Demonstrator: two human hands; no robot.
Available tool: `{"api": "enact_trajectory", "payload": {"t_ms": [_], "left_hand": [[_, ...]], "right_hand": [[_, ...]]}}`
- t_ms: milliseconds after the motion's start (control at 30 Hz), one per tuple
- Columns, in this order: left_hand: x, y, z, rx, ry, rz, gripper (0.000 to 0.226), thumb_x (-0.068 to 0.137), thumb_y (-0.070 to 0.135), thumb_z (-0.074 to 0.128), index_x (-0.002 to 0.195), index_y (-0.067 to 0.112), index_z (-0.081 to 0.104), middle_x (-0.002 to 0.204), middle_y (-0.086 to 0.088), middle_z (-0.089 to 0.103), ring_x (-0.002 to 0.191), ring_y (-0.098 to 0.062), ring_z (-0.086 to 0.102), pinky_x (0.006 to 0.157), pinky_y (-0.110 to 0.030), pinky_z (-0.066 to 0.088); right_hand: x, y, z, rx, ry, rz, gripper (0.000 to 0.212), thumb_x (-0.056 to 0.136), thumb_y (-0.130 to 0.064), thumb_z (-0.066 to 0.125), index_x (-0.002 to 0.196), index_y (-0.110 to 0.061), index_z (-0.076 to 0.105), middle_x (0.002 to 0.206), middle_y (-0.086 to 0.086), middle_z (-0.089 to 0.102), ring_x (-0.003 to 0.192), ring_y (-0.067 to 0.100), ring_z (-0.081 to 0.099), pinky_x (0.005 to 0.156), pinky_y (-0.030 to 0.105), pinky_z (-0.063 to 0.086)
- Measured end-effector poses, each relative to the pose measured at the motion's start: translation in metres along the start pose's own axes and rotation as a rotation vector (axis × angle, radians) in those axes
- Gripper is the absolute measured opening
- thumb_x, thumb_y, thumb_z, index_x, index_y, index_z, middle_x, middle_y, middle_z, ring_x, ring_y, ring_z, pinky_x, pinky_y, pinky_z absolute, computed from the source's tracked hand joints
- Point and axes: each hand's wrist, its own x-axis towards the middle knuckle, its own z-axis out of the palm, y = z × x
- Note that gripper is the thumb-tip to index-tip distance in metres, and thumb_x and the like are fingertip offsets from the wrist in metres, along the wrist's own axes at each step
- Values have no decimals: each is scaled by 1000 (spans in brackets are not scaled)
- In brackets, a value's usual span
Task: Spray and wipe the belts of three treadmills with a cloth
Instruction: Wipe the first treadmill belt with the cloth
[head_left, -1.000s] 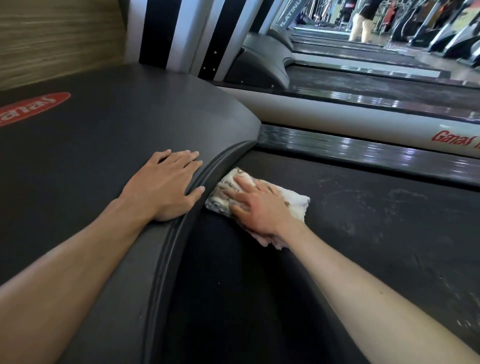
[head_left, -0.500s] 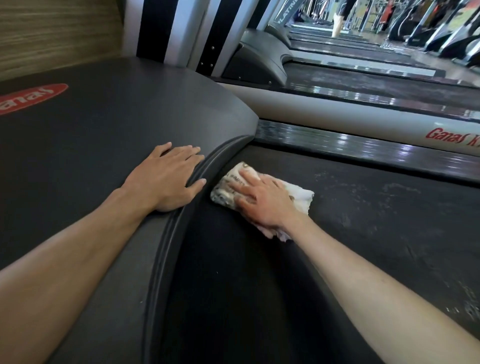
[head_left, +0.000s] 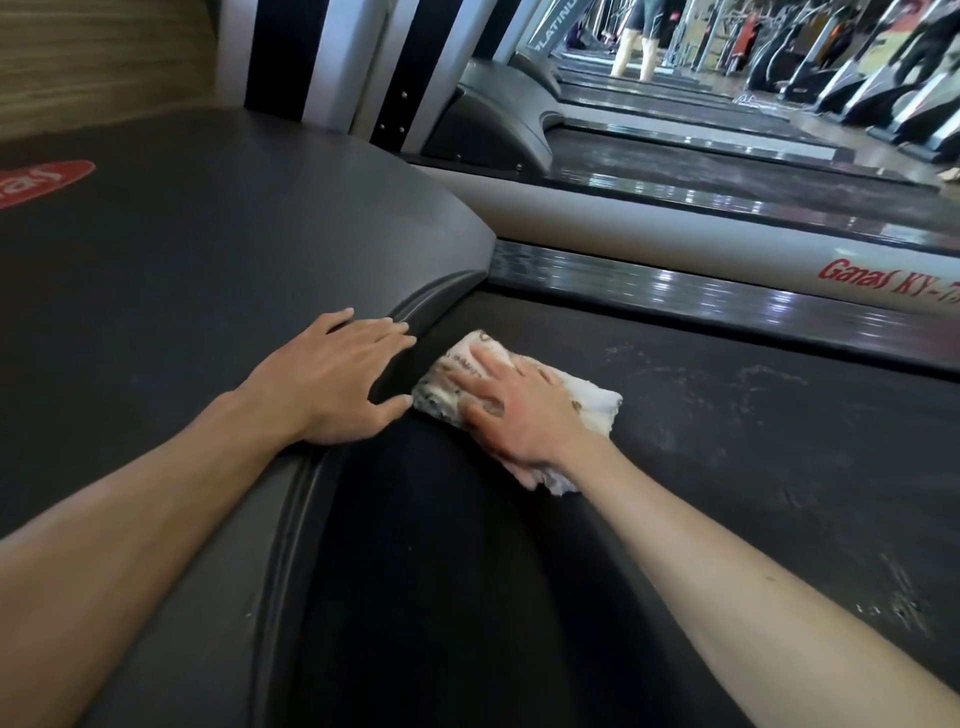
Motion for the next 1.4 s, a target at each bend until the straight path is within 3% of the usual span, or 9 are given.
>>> {"api": "enact_trajectory", "payload": {"t_ms": [100, 267, 533, 667, 800, 1000, 1167, 1267, 1400], "left_hand": [[2, 0, 1, -13, 29, -18, 72, 100, 58, 39, 161, 24, 20, 168, 5, 18, 155, -7, 10, 126, -31, -1], [3, 0, 4, 1, 74, -71, 71, 100, 54, 43, 160, 19, 24, 167, 0, 23, 155, -13, 15, 126, -35, 1], [2, -3, 5, 4, 83, -78, 72, 100, 51, 45, 159, 15, 25, 166, -1, 25, 154, -15, 18, 128, -35, 5], [3, -2, 4, 10, 74, -79, 73, 100, 51, 45, 159, 15, 24, 166, -2, 23, 154, -16, 17, 128, -35, 6], [4, -1, 5, 12, 71, -75, 72, 101, 51, 45, 159, 15, 23, 167, -2, 22, 155, -16, 16, 128, -34, 5], [5, -2, 4, 0, 67, -87, 73, 100, 51, 46, 160, 15, 24, 167, -1, 22, 155, -15, 16, 127, -33, 5], [3, 0, 3, 20, 53, -92, 74, 101, 51, 44, 160, 14, 21, 168, -1, 19, 155, -15, 14, 126, -32, 3], [4, 1, 3, 34, 54, -90, 74, 102, 52, 42, 160, 12, 20, 168, -2, 18, 155, -15, 13, 127, -33, 4], [4, -1, 5, 25, 60, -89, 74, 101, 51, 43, 159, 11, 23, 167, -2, 23, 155, -15, 16, 128, -34, 7]], "right_hand": [[-32, 18, -2, 36, 8, 25, 66, 87, -70, 12, 151, -63, 28, 171, -19, 14, 155, 22, 22, 125, 50, 18], [-1, 43, -6, 23, 51, 234, 50, 104, -55, 28, 154, -57, 29, 172, -13, 12, 155, 27, 22, 125, 52, 19], [-48, 19, -1, 18, 4, 15, 63, 91, -67, 13, 152, -63, 25, 171, -20, 11, 156, 19, 18, 126, 49, 16], [-70, 64, -7, 22, 21, 183, 65, 89, -70, 13, 152, -62, 28, 170, -22, 10, 156, 18, 20, 126, 47, 17], [-34, 61, -16, 11, 80, 281, 51, 105, -52, 30, 155, -52, 31, 170, -12, 17, 152, 29, 27, 122, 48, 22], [-47, 27, -12, 45, -2, 123, 52, 103, -60, 26, 155, -60, 24, 171, -20, 6, 158, 20, 10, 126, 45, 7], [-87, 66, -14, 38, 30, 167, 59, 92, -67, 20, 151, -63, 30, 169, -25, 11, 155, 17, 21, 126, 47, 18], [-57, 87, -17, -11, 68, 294, 56, 98, -60, 23, 153, -55, 32, 169, -16, 18, 153, 26, 28, 123, 51, 25], [-17, 64, -14, -6, 85, 257, 66, 91, -61, 14, 152, -49, 34, 167, -5, 21, 148, 35, 33, 118, 55, 31]]}}
